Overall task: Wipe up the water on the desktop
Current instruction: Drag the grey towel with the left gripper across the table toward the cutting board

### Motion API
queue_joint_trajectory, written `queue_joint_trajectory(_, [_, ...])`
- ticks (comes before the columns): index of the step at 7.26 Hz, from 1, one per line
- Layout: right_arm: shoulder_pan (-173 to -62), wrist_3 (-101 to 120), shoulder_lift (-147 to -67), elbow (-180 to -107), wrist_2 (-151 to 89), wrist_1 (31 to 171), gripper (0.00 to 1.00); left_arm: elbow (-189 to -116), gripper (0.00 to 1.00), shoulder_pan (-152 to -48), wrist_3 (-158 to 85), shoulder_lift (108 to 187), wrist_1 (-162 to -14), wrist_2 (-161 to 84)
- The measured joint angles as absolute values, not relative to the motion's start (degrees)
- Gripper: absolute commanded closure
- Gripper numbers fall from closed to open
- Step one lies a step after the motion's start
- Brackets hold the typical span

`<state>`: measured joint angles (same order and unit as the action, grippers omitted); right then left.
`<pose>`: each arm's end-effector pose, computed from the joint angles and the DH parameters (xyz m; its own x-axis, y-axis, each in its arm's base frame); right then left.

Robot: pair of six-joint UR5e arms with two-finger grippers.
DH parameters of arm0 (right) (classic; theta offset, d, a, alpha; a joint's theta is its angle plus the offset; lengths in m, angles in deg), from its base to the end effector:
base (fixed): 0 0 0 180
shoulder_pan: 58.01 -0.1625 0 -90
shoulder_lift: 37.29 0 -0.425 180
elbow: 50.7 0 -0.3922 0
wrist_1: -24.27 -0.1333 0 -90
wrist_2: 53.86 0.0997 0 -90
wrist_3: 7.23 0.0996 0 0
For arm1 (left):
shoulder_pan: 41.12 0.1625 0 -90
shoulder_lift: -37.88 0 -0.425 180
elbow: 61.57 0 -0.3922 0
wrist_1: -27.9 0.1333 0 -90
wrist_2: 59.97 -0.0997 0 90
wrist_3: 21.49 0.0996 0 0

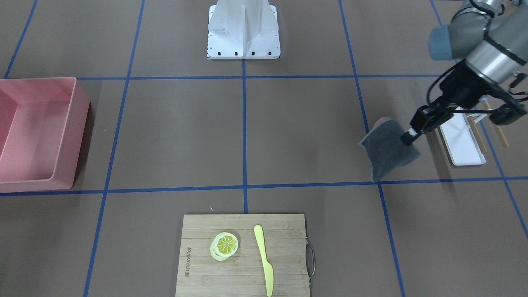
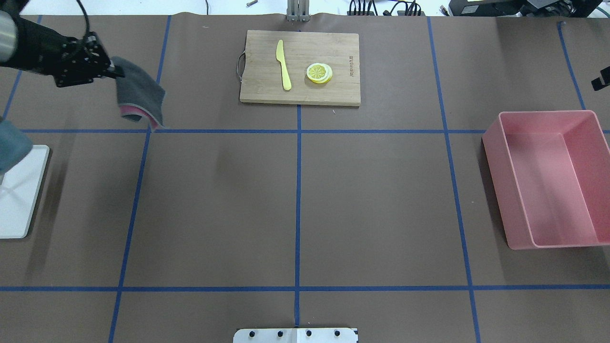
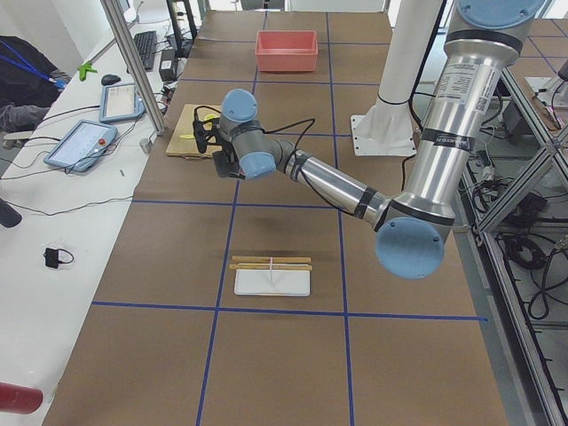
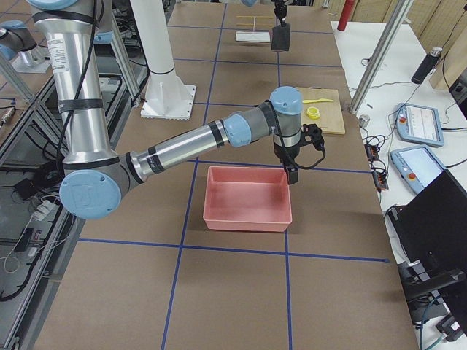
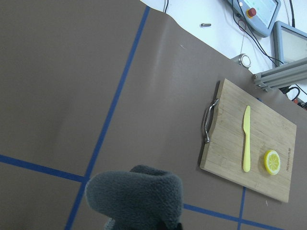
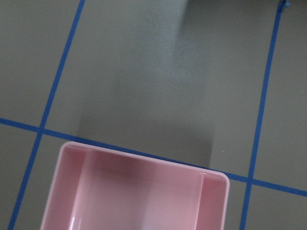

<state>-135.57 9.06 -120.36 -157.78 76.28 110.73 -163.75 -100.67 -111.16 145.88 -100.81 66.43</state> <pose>-0.0474 -0.5355 0.4462 0.7085 -0.1947 0.6783 -0.0081 0.9589 0.2836 0.2305 -0.5385 0.3054 0.1849 -0.3054 -0.9341 0.4123 0.8869 -0.2083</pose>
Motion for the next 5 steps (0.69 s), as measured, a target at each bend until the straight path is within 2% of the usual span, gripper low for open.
queue_joint_trajectory(3, [-126.6,31.0,-120.2,-157.5,74.4,90.8,0.00,-163.6,1.00,-91.3,-122.9,152.4,-99.6,56.8])
queue_joint_trajectory(5, [-120.6,35.9,-120.2,-157.6,68.7,79.0,0.00,-163.2,1.00,-85.9,-132.0,158.1,-96.4,50.4])
